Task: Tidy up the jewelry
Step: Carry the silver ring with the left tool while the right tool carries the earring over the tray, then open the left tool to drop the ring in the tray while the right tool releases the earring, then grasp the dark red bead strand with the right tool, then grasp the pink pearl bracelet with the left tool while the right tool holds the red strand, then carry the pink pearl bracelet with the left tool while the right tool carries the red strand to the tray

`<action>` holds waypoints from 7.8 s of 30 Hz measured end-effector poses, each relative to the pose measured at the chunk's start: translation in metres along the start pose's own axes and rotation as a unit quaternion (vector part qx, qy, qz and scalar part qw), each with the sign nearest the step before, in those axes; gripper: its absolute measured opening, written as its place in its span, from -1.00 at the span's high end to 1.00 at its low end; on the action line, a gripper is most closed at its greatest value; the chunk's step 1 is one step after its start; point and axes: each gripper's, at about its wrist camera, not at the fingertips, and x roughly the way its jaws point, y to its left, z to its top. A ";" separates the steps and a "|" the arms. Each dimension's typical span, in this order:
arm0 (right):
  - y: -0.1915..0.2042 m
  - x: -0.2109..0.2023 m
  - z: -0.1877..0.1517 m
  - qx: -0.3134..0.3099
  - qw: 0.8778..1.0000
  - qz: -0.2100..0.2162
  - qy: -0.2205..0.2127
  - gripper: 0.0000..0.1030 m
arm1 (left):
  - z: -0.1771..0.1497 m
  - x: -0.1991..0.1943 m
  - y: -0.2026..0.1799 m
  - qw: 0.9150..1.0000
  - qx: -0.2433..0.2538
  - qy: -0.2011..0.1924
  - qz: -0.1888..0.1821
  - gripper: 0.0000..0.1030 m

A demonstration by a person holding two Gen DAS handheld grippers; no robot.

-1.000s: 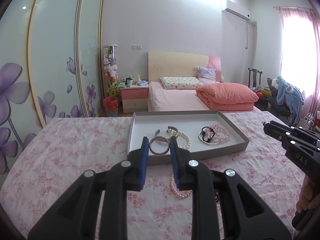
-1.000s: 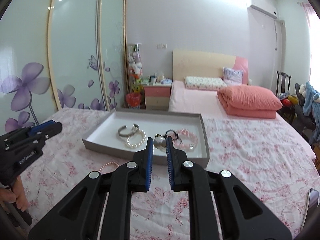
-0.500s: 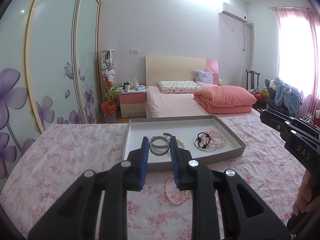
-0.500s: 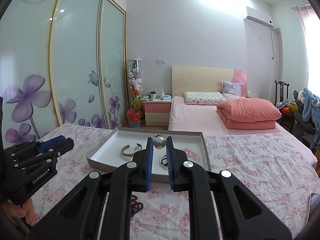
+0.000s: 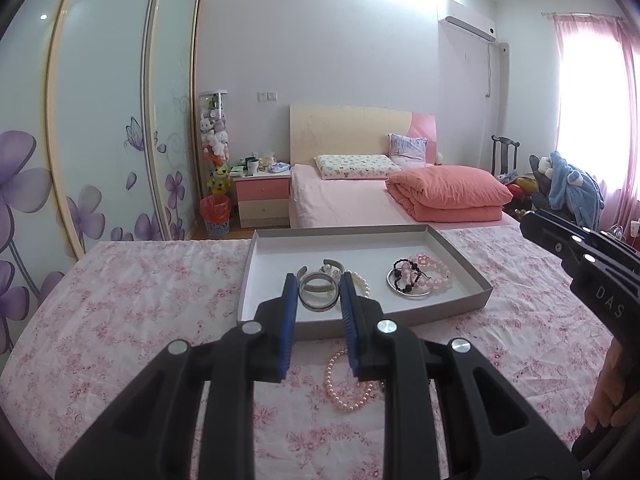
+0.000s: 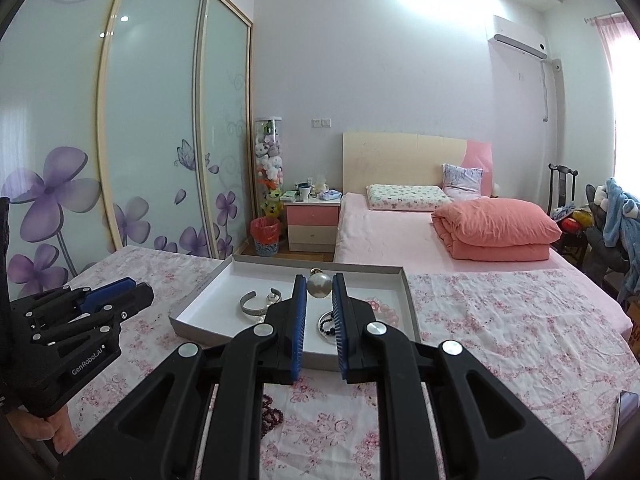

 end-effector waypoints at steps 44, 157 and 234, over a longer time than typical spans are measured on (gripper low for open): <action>-0.046 0.163 -0.008 0.108 0.984 0.022 0.143 0.70 | 0.030 0.161 0.010 0.995 -0.048 0.087 -0.014 0.33; -0.072 0.088 -0.093 0.059 0.956 -0.083 0.275 0.81 | -0.064 0.104 0.002 0.974 0.013 0.226 -0.028 0.87; -0.018 0.056 -0.086 0.021 0.971 0.008 0.239 0.82 | 0.005 -0.018 -0.003 0.999 -0.014 -0.021 -0.043 0.87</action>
